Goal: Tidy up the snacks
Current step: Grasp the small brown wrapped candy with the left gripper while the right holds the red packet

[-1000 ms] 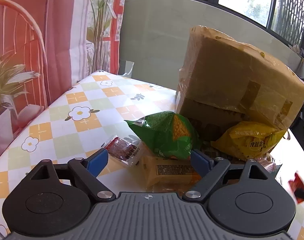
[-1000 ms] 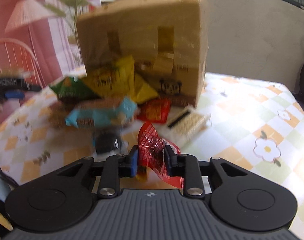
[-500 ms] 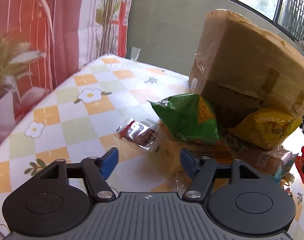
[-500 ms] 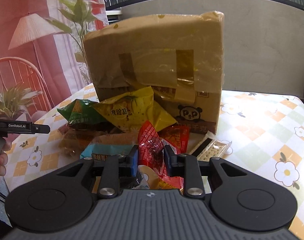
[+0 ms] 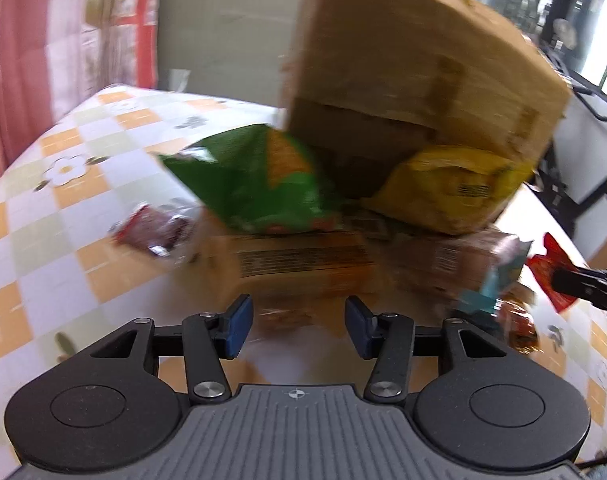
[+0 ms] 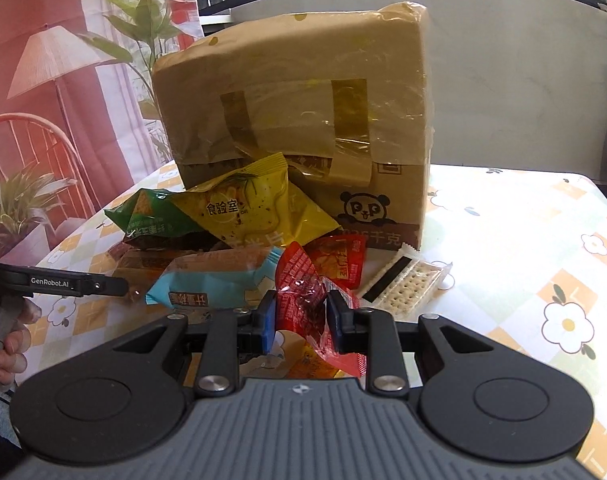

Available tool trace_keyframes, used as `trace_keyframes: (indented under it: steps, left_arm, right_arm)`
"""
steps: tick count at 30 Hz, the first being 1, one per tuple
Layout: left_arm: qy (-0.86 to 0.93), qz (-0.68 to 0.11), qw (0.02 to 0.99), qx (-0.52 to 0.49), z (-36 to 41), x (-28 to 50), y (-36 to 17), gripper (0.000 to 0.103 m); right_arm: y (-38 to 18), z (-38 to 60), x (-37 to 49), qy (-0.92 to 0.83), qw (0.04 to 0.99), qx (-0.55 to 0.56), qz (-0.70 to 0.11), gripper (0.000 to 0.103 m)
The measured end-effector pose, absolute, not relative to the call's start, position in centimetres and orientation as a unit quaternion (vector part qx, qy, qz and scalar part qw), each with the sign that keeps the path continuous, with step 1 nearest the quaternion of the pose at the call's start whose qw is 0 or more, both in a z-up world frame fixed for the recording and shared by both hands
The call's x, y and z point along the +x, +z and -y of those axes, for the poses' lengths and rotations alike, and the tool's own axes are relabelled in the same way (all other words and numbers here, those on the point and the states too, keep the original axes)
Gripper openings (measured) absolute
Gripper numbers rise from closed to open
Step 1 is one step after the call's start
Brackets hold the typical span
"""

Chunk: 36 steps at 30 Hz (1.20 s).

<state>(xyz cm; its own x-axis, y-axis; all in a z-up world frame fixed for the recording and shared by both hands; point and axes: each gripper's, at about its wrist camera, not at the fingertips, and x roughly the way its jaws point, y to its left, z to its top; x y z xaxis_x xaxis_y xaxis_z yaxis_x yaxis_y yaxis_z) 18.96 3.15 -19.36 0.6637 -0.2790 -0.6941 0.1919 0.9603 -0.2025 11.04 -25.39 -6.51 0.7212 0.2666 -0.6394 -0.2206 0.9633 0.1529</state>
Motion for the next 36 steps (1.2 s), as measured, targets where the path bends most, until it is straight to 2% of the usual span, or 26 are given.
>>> trace_keyframes:
  steps: [11, 22, 30, 36]
  left_arm:
    - [-0.139, -0.410, 0.900, -0.043, -3.1, 21.1, -20.6, 0.053]
    - [-0.186, -0.433, 0.880, -0.065, -3.4, 19.2, -20.6, 0.053]
    - [-0.180, -0.399, 0.898, -0.033, -2.8, 20.8, -19.6, 0.052]
    - [-0.198, -0.419, 0.886, 0.005, -1.5, 21.8, -20.7, 0.046]
  right_arm:
    - [-6.8, 25.6, 10.8, 0.133, 0.926, 0.042, -0.351, 0.028]
    - [-7.2, 25.7, 10.6, 0.134, 0.925, 0.048, -0.353, 0.028]
    - [-7.2, 25.8, 10.4, 0.133, 0.926, 0.051, -0.351, 0.028]
    - [-7.1, 25.8, 10.3, 0.134, 0.926, 0.051, -0.349, 0.028]
